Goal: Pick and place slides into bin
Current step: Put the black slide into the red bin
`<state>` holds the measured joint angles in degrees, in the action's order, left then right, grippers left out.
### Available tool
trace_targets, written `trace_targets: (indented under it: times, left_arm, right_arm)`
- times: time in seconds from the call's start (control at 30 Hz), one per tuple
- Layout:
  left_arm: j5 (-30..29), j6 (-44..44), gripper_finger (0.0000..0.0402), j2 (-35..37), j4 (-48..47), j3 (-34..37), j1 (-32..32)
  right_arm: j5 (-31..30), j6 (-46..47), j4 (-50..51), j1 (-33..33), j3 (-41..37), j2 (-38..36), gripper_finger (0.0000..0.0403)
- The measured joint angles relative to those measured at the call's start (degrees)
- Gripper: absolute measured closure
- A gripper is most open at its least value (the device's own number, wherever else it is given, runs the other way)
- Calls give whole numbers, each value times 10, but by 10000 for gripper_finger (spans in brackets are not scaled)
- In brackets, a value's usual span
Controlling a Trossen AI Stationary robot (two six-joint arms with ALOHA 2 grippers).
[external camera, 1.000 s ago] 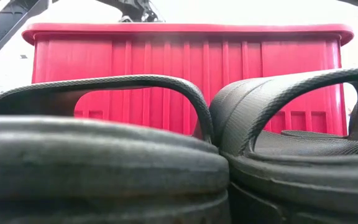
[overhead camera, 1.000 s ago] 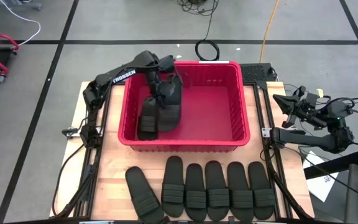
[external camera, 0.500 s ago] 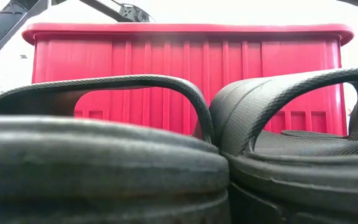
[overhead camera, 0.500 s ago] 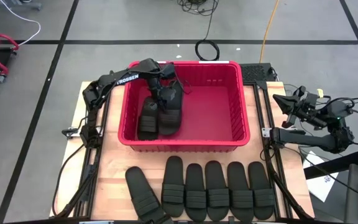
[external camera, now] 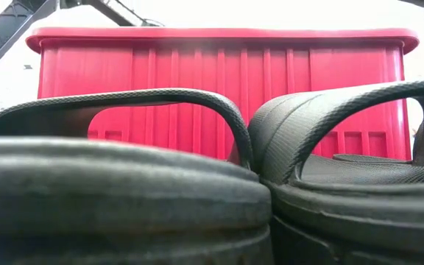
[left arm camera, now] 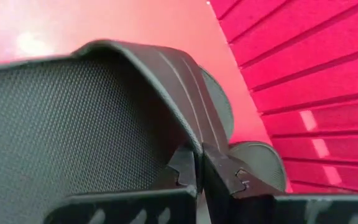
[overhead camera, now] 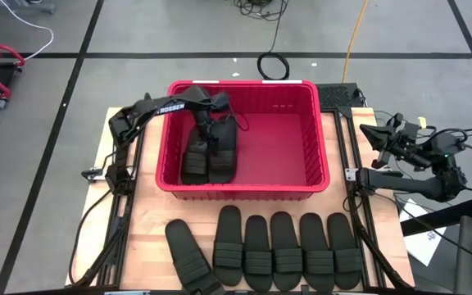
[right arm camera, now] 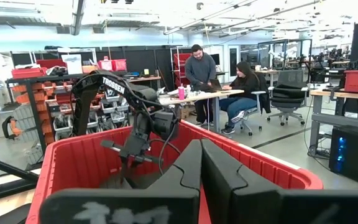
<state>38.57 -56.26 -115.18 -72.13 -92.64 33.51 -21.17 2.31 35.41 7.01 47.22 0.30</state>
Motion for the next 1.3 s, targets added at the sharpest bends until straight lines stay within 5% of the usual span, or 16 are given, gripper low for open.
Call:
trace_targets:
  times: [0.6,1.3]
  left_arm:
    - [-25,54,395,1,31,40,13]
    - [-104,112,229,-1,18,-3,13]
  right_arm:
    - [0,0,0,0,0,0,403]
    - [2,15,0,0,0,0,403]
